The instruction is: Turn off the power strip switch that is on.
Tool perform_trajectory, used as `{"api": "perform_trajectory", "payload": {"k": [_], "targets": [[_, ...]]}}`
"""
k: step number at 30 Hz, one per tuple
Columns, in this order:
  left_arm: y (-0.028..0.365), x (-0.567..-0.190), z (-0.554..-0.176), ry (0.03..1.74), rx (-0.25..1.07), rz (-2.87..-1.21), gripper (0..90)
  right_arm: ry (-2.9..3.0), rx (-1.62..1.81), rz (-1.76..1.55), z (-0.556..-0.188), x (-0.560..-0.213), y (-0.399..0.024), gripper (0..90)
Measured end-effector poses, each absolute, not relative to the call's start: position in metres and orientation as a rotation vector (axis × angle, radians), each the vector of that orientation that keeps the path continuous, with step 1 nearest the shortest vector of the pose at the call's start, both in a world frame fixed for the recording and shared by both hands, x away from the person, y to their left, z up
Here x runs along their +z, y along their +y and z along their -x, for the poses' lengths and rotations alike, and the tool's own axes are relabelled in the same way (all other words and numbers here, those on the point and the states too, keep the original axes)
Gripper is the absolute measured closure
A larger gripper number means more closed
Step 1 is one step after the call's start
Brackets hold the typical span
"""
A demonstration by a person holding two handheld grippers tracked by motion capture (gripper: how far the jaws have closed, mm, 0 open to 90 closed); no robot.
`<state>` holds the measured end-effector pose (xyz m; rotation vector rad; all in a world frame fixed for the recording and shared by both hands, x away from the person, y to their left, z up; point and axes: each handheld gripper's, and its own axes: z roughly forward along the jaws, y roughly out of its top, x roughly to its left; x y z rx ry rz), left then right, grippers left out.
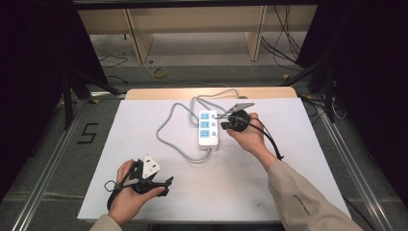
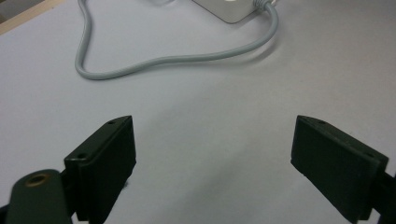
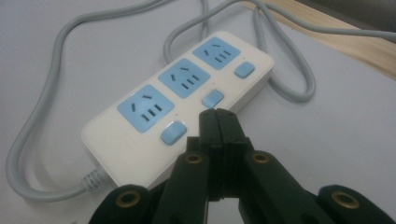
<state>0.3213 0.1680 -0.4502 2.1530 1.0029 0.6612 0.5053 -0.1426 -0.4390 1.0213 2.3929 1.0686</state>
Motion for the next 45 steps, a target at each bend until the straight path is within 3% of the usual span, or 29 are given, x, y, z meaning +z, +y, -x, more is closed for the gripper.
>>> {"api": "perform_trajectory", "payload": {"k": [45], "targets": [[0.168,-0.450,-0.321,0.993,0.659,-2.161,13.5,2.412,1.029,-1.022,-0.524,-0.447,-0.123,90.0]]}}
